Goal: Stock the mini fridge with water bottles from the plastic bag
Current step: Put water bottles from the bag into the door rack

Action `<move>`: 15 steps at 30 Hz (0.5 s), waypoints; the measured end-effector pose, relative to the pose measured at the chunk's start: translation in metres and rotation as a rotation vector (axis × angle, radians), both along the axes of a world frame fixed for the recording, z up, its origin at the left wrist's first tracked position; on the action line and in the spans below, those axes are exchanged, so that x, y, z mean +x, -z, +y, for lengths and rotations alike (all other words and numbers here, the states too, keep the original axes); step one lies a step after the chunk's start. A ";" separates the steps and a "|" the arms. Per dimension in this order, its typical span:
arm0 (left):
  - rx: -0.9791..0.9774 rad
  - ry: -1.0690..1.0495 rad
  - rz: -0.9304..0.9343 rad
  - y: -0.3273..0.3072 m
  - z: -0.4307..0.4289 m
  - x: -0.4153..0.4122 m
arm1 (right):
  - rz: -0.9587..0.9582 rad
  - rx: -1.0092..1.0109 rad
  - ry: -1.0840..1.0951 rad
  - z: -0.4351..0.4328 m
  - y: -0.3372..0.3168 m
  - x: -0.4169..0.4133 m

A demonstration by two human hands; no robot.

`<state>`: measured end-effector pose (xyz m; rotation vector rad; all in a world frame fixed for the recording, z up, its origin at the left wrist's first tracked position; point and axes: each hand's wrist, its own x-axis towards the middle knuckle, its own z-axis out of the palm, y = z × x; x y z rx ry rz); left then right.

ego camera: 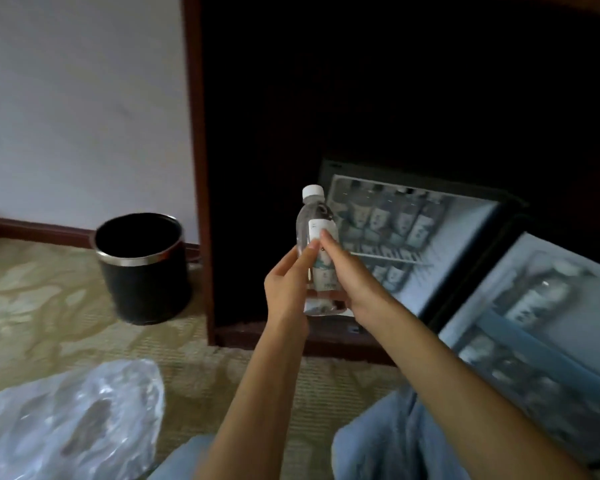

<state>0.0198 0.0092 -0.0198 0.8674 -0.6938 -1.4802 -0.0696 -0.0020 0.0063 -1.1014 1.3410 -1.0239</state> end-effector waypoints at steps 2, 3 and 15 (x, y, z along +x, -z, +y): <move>0.018 0.108 0.004 0.010 -0.005 -0.027 | -0.002 0.068 0.055 0.000 -0.001 -0.035; 0.008 0.156 -0.010 0.014 -0.007 -0.039 | 0.029 0.083 0.072 0.001 -0.001 -0.050; -0.089 0.265 -0.389 -0.002 0.012 -0.084 | 0.120 -0.023 -0.118 0.025 -0.007 -0.140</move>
